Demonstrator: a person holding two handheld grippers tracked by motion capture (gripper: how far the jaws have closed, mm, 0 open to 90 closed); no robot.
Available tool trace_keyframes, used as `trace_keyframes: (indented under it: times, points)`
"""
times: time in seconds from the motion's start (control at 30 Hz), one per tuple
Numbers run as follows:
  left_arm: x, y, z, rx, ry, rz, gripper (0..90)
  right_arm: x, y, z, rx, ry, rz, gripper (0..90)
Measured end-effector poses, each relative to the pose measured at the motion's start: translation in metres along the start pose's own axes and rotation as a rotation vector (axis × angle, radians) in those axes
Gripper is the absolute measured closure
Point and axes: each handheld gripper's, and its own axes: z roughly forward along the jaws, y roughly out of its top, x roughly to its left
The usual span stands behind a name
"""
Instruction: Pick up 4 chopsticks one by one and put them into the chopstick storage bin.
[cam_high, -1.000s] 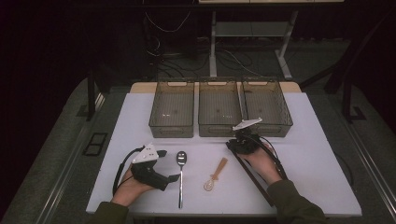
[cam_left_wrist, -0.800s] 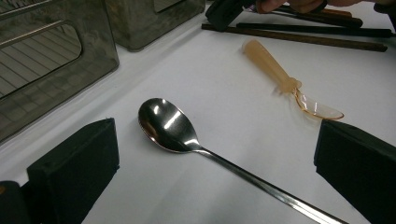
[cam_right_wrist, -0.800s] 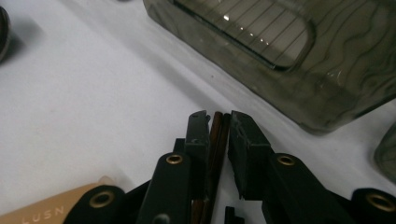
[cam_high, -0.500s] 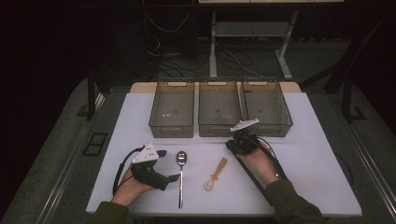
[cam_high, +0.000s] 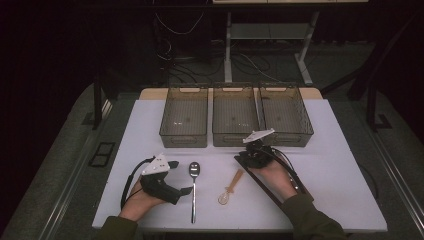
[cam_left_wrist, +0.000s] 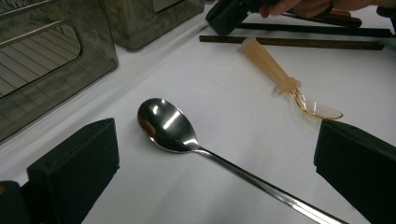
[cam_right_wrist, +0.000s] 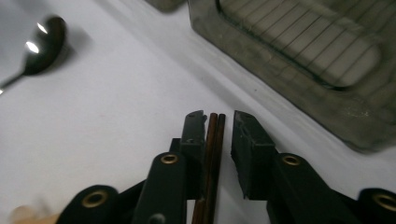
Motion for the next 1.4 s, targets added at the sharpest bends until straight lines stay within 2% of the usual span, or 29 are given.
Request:
trace_keyframes:
  times: [0.4,0.77,1.07,1.4]
  points:
    - [-0.001,-0.002,0.0,-0.021,-0.006,-0.022,0.0,0.003,-0.033,-0.064,-0.046,0.032,-0.013,71.6]
    - [-0.004,-0.001,0.003,-0.008,-0.017,-0.017,0.0,0.003,-0.071,-0.094,-0.033,0.039,-0.019,72.9]
    - [-0.006,0.0,0.006,-0.007,-0.023,-0.01,0.0,0.007,-0.093,-0.103,0.018,0.047,-0.008,76.1]
    - [-0.005,-0.003,0.003,-0.01,-0.017,-0.022,0.0,0.009,-0.097,-0.091,0.079,0.063,-0.017,79.5]
